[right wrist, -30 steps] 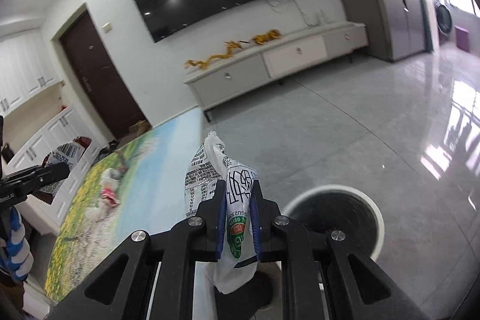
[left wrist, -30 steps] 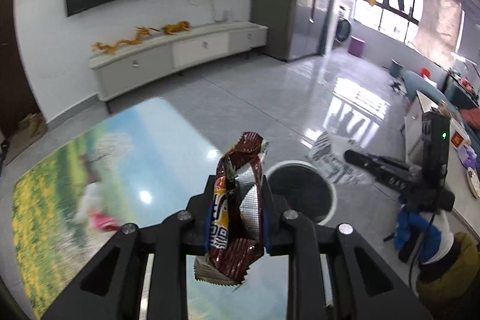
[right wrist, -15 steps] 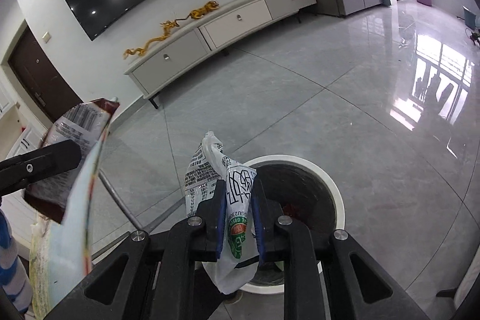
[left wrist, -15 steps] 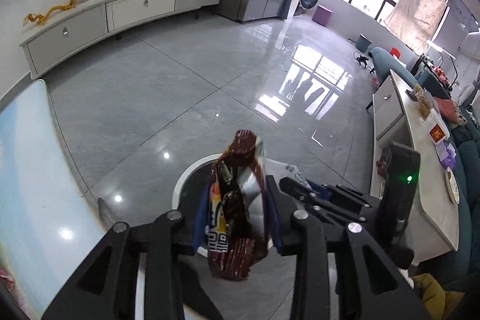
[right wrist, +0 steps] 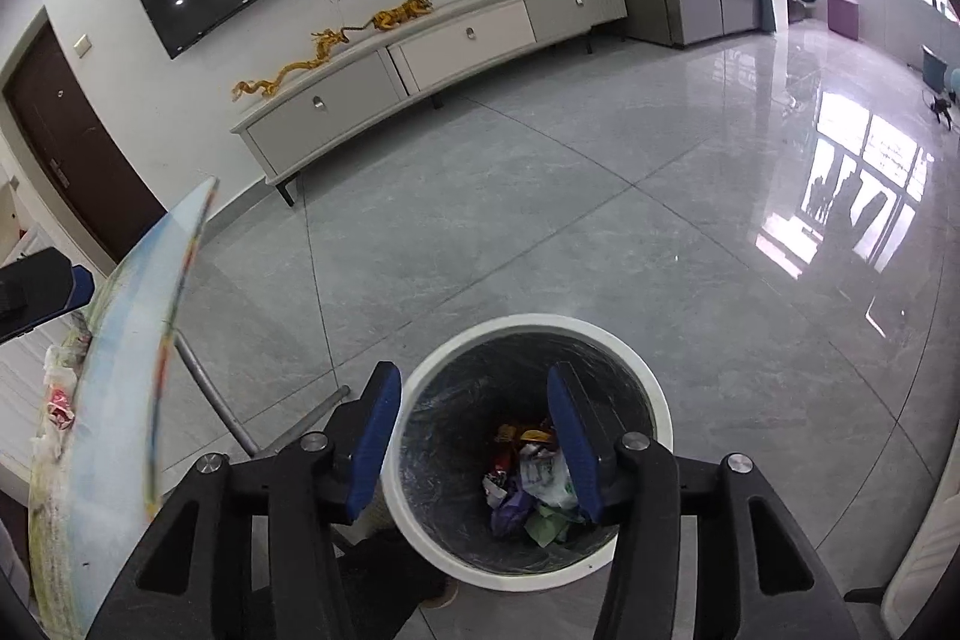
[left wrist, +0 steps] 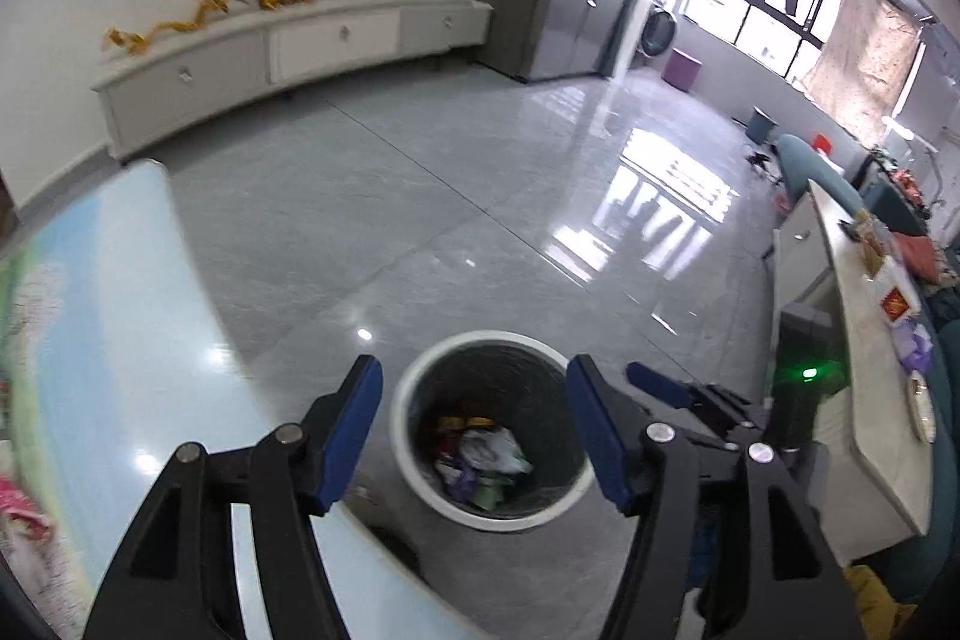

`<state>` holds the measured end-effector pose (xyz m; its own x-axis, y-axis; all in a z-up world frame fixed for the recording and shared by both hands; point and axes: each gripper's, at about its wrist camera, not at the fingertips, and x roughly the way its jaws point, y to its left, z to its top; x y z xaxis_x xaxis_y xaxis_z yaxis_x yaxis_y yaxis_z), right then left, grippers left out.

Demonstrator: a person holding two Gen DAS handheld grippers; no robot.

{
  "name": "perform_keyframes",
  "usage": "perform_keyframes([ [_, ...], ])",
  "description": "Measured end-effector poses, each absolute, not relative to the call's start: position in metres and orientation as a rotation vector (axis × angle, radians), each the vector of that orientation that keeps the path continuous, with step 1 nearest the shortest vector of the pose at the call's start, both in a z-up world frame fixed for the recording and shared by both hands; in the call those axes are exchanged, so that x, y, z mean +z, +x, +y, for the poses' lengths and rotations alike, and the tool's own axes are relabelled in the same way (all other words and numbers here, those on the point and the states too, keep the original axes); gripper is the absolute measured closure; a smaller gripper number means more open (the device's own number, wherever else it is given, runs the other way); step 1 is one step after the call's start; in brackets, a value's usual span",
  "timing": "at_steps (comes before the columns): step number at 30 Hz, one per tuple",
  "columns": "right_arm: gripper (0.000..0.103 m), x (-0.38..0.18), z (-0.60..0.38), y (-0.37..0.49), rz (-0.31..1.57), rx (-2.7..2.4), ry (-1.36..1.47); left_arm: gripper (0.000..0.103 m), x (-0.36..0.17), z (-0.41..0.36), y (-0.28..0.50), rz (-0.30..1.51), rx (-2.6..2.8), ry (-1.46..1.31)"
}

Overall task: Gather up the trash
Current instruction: 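Carry both held items over the bin and open both grippers, then move both open grippers back toward the table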

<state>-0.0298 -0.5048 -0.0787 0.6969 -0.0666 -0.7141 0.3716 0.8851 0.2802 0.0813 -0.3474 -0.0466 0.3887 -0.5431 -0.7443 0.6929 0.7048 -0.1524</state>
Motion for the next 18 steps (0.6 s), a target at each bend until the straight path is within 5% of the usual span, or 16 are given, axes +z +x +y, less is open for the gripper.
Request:
perform_keyframes([
  [6, 0.035, -0.026, -0.46, -0.034, 0.674, -0.209, 0.336, 0.04, -0.011, -0.281, 0.056, 0.691, -0.594, 0.23],
  [18, 0.0, 0.053, -0.336, -0.043, 0.548, -0.085, 0.138, 0.013, 0.03, -0.096, 0.016, 0.475, -0.176, 0.123],
])
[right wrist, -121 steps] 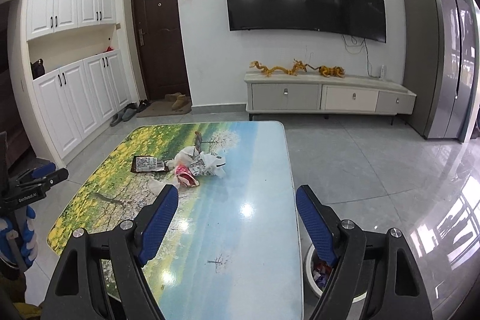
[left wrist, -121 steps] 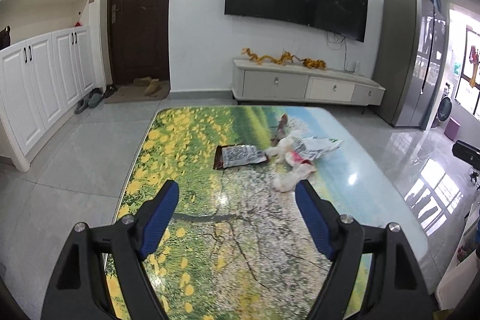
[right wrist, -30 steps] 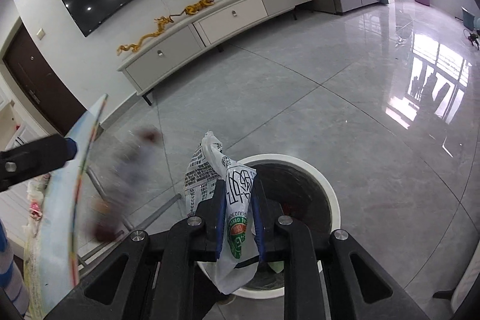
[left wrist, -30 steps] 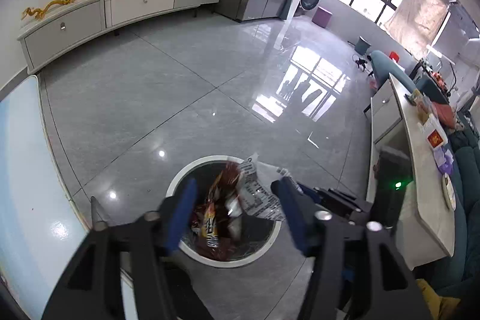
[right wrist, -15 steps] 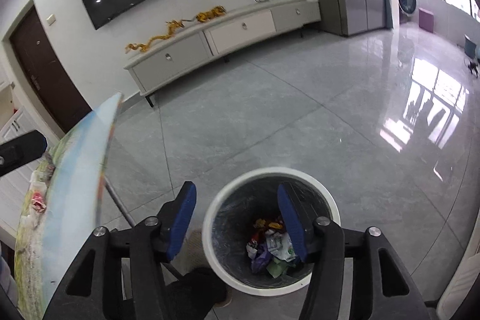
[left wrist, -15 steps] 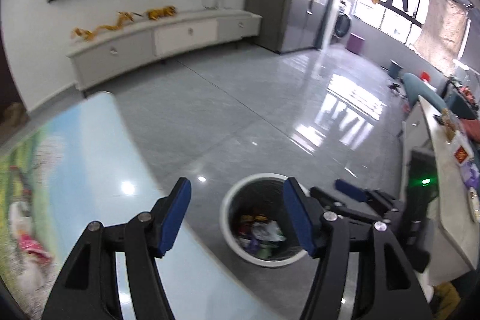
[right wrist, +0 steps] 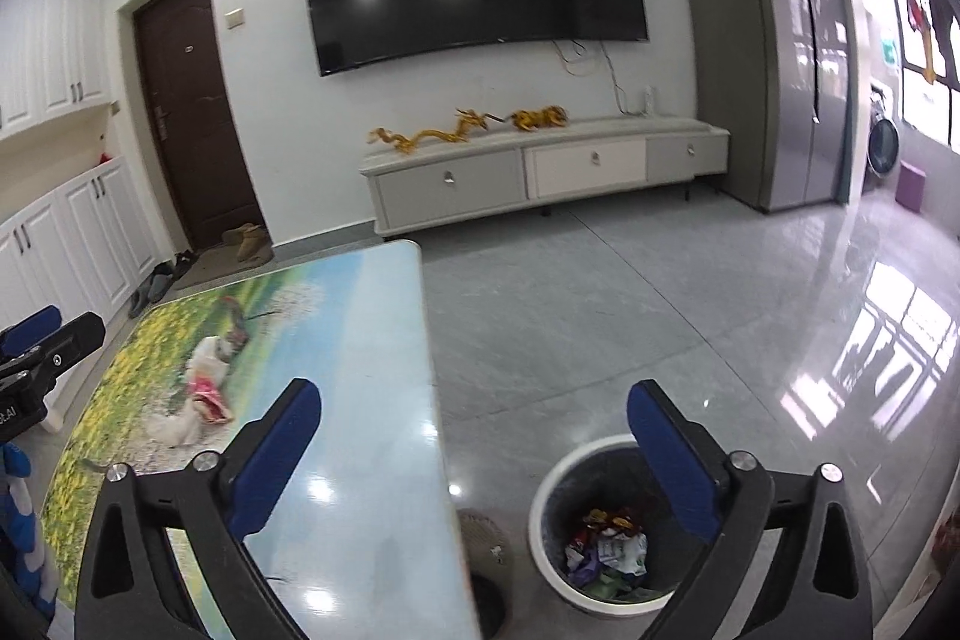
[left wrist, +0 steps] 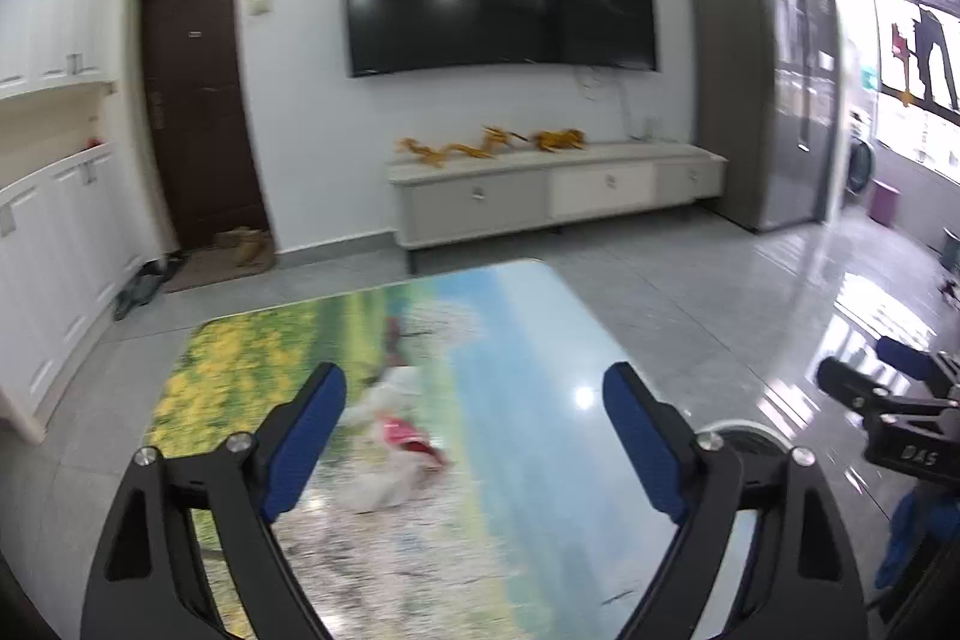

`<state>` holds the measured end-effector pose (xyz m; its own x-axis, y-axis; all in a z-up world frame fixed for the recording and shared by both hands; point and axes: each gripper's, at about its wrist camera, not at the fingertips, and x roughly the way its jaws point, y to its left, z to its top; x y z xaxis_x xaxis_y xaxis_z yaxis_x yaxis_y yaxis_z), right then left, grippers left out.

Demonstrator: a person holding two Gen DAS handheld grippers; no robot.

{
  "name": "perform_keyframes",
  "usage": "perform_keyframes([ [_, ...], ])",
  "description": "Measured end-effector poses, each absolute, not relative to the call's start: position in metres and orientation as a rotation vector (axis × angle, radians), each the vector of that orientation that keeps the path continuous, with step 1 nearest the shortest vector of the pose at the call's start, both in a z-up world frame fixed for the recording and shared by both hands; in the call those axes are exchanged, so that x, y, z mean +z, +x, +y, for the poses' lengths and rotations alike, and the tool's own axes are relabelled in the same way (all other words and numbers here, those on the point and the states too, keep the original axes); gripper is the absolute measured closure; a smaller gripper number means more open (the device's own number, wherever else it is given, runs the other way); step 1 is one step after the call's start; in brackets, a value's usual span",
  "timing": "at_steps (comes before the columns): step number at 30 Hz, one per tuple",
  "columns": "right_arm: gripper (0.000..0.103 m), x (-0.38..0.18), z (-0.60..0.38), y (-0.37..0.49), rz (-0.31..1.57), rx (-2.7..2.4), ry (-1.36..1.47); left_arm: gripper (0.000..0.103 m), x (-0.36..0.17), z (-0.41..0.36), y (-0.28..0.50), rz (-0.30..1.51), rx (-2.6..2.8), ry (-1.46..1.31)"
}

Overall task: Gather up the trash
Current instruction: 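Move both open grippers back toward the table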

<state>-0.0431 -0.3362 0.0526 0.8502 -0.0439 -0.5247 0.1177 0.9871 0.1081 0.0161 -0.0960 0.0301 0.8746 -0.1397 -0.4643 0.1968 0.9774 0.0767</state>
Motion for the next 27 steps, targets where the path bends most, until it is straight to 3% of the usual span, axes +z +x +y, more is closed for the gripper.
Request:
perform_keyframes([
  [10, 0.0, 0.081, -0.264, -0.045, 0.49, -0.007, 0.049, 0.013, 0.042, 0.01, -0.011, 0.398, -0.017, -0.002],
  [27, 0.0, 0.087, -0.216, -0.042, 0.472, 0.055, 0.034, 0.009, 0.038, 0.07, -0.028, 0.413, 0.043, -0.079],
])
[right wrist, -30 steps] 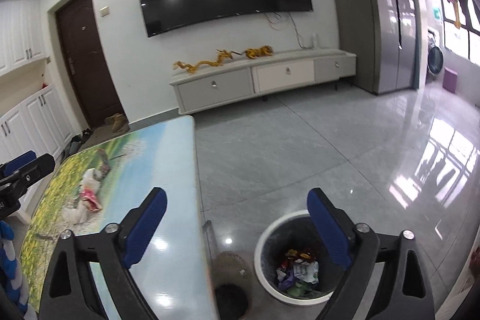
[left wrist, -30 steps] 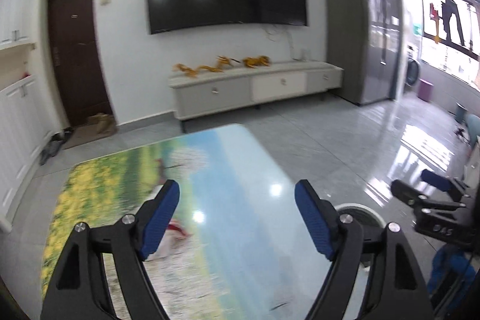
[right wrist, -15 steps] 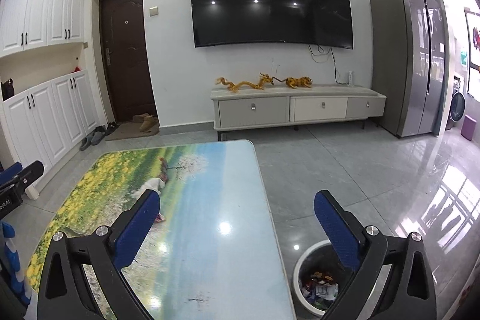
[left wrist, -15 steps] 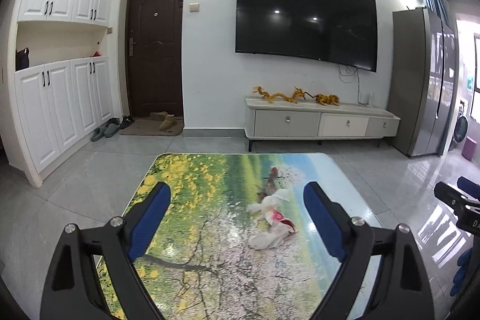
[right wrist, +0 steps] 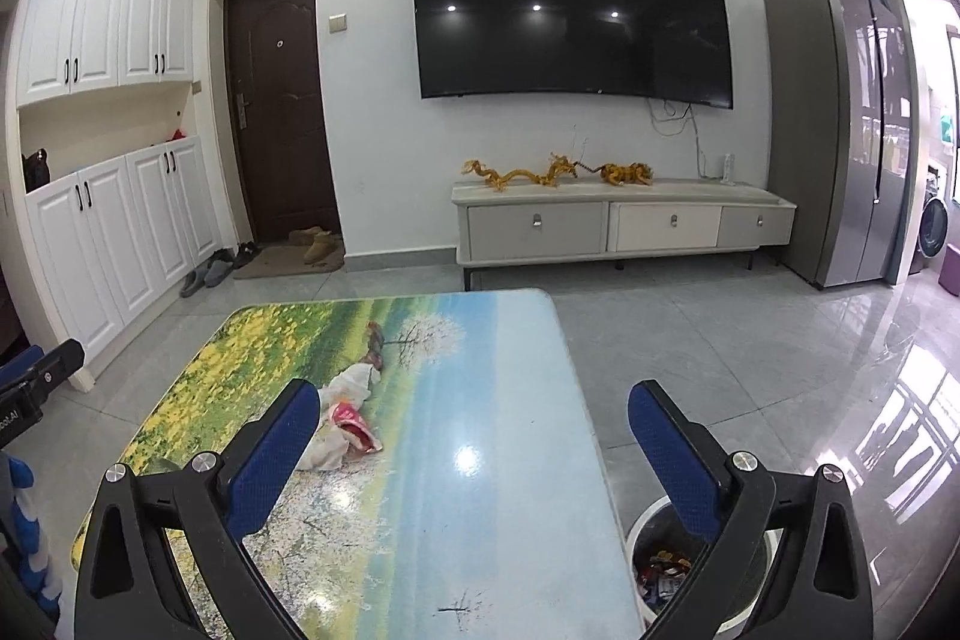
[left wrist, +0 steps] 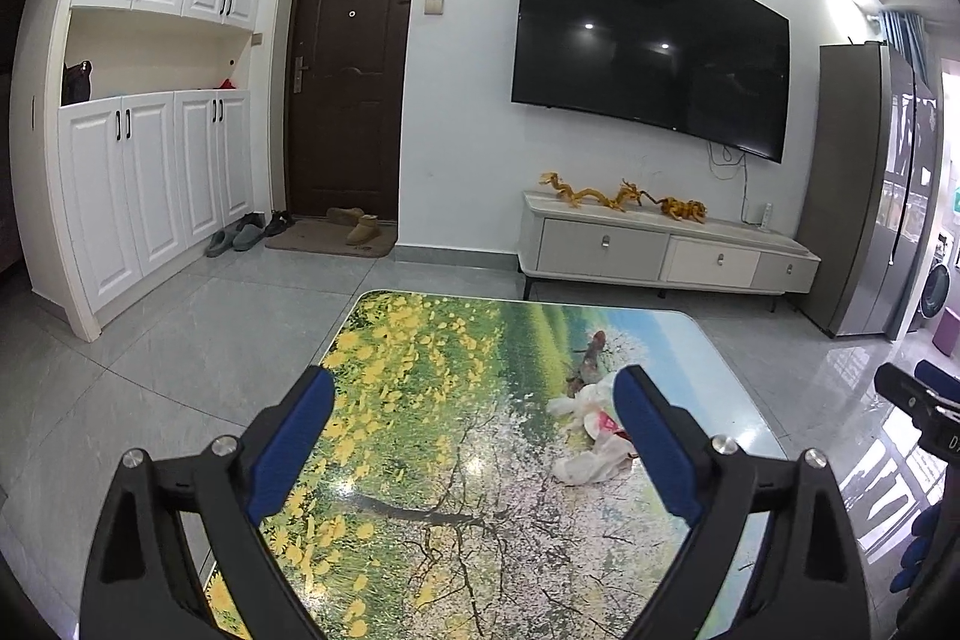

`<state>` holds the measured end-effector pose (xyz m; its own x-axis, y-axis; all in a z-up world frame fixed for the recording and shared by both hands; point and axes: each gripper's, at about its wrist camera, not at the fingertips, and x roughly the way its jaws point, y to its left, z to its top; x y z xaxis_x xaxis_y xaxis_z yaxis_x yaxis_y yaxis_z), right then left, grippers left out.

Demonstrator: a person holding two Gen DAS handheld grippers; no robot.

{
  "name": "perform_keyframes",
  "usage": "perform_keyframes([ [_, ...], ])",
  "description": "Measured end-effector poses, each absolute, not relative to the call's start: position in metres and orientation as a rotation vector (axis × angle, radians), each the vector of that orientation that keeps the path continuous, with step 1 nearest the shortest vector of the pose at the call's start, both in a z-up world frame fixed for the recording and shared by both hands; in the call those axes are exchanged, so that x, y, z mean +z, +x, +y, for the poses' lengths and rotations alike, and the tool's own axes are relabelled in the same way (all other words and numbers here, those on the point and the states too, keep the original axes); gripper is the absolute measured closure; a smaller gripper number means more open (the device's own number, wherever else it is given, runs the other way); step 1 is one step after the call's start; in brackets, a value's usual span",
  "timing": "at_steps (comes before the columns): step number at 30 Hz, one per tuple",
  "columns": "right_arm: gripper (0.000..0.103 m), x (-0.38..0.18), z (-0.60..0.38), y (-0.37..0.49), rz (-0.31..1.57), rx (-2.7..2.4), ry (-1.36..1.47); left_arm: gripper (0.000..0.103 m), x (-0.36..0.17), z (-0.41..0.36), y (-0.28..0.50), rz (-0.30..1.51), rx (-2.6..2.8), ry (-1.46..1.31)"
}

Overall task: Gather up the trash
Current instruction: 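Move both open grippers back toward the table, then grasp the white tissue with the left gripper while the right grasps the pink bag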

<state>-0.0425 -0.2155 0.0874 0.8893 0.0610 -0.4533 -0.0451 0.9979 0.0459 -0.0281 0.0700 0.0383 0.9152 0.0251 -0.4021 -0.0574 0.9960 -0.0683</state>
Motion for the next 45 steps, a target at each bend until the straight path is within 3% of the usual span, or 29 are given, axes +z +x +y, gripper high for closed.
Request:
perform_keyframes([
  [28, 0.0, 0.017, -0.166, 0.051, 0.709, 0.224, 0.024, 0.009, -0.049, 0.099, 0.055, 0.657, -0.051, -0.108],
  [36, 0.032, -0.019, -0.144, 0.09, 0.807, 0.344, 0.036, 0.01, -0.073, 0.096, 0.08, 0.73, -0.121, -0.11],
  [39, 0.036, -0.028, -0.141, 0.102, 0.825, 0.375, 0.051, 0.013, -0.077, 0.085, 0.087, 0.748, -0.214, -0.106],
  [42, 0.038, -0.032, -0.142, 0.11, 0.83, 0.396, 0.072, 0.023, -0.083, 0.067, 0.1, 0.779, -0.341, -0.109],
  [45, 0.038, -0.035, -0.149, 0.114, 0.83, 0.395, 0.098, 0.025, -0.086, 0.047, 0.111, 0.798, -0.419, -0.093],
])
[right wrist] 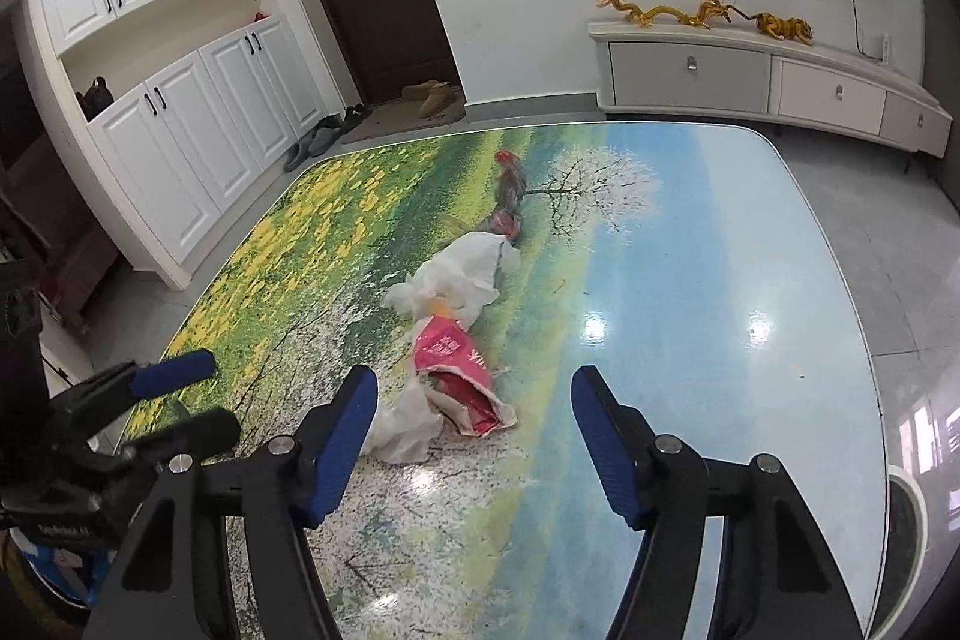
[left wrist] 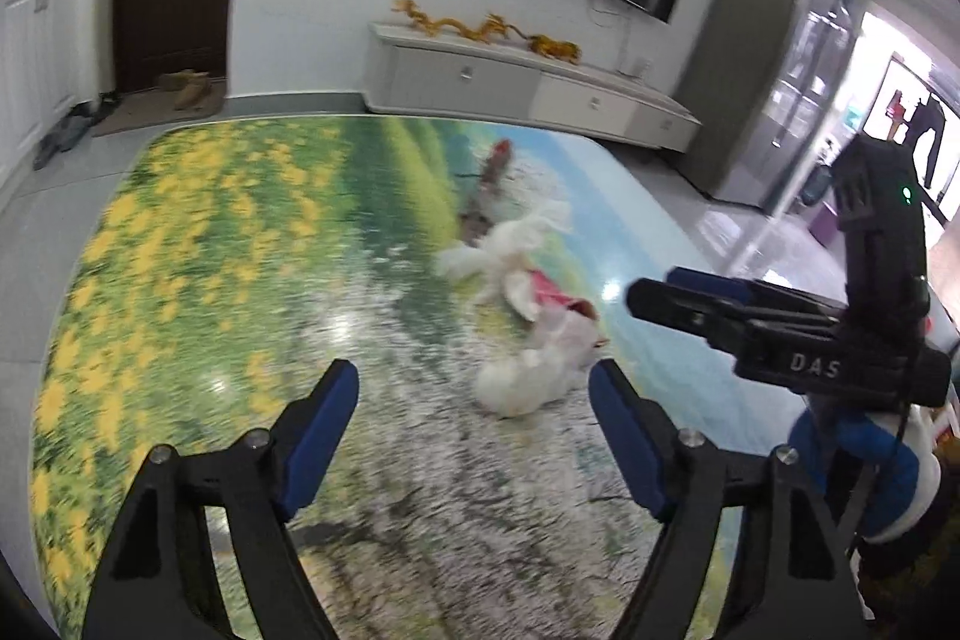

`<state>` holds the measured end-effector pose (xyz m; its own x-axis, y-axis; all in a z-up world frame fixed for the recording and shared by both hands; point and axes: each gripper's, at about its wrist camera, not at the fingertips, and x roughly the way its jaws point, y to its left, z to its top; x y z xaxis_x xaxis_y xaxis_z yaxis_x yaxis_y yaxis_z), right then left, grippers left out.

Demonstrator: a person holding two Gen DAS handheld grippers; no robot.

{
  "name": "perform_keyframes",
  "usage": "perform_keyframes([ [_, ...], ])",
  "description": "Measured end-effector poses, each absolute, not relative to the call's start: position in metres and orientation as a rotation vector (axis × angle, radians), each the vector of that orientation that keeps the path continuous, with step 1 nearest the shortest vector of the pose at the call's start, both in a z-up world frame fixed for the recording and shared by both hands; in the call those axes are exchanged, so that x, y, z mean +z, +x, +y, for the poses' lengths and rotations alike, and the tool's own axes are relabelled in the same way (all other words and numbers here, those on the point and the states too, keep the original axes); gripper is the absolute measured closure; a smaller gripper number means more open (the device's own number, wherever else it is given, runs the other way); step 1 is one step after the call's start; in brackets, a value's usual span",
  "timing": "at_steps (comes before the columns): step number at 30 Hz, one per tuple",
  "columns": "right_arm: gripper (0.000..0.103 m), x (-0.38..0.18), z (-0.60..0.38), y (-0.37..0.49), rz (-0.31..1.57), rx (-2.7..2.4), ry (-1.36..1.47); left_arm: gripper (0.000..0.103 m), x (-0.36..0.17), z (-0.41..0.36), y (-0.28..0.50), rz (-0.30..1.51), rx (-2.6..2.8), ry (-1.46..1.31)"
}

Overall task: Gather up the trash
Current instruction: 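Grasp the white tissue with the left gripper while the right grasps the pink bag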

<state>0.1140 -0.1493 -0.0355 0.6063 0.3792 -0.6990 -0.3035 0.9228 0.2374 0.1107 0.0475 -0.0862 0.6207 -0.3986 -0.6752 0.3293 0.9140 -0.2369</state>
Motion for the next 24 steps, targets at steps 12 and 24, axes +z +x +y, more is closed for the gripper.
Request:
perform_keyframes([
  [12, 0.038, -0.044, -0.173, 0.128, 0.832, 0.363, 0.11, 0.064, -0.123, -0.004, 0.148, 0.908, -0.542, -0.004],
  [24, 0.038, -0.059, -0.137, 0.143, 0.877, 0.467, 0.061, 0.087, -0.125, 0.04, 0.124, 0.906, -0.506, -0.061],
])
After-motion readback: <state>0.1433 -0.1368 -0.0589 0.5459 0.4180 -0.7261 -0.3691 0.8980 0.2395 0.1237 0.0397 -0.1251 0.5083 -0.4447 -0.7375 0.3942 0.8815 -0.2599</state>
